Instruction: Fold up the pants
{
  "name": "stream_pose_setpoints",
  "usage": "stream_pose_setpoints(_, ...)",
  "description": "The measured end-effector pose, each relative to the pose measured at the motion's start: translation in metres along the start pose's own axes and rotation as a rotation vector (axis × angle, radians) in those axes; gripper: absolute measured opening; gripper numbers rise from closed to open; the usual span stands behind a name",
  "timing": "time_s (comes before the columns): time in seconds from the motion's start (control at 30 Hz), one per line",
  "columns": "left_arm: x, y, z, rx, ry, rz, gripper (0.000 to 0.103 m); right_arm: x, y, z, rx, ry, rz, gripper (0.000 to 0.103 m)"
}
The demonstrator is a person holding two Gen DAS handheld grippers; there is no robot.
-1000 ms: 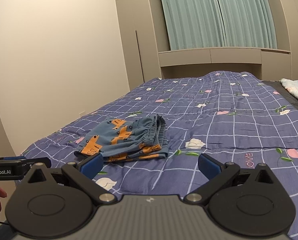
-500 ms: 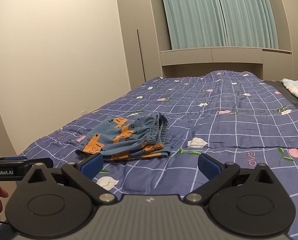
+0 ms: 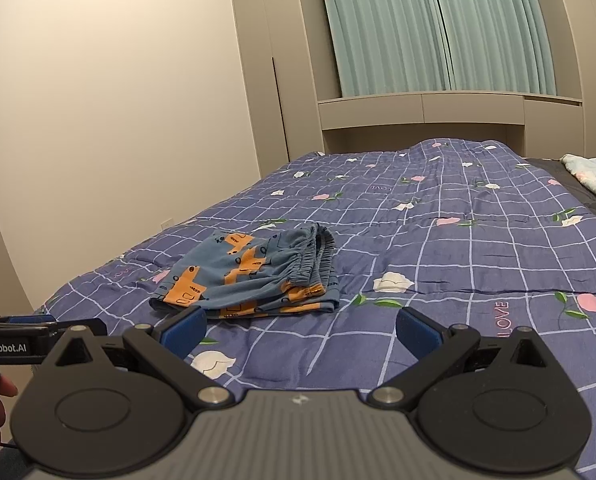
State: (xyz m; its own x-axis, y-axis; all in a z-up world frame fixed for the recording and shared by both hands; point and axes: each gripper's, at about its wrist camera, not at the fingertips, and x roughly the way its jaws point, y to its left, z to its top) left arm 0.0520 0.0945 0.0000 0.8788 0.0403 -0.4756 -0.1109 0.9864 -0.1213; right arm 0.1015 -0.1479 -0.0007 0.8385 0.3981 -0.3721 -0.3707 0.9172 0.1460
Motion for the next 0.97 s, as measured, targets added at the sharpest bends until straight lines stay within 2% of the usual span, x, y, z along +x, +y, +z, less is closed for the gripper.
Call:
stream_pose_setpoints(0.13,-0.0005,-0.0052,0.0003,0.016,0.002,0.025,0.102,0.0003,0.0002,0.0003,0.000,0.001,0.000,0.103)
stream_pose_setpoints(0.97,0.0058,-0.0085,0.0008,0.022,0.022,0.023,0.102,0.0027,-0.0020,-0.0024,-0.001,0.020,-0.007,0.103)
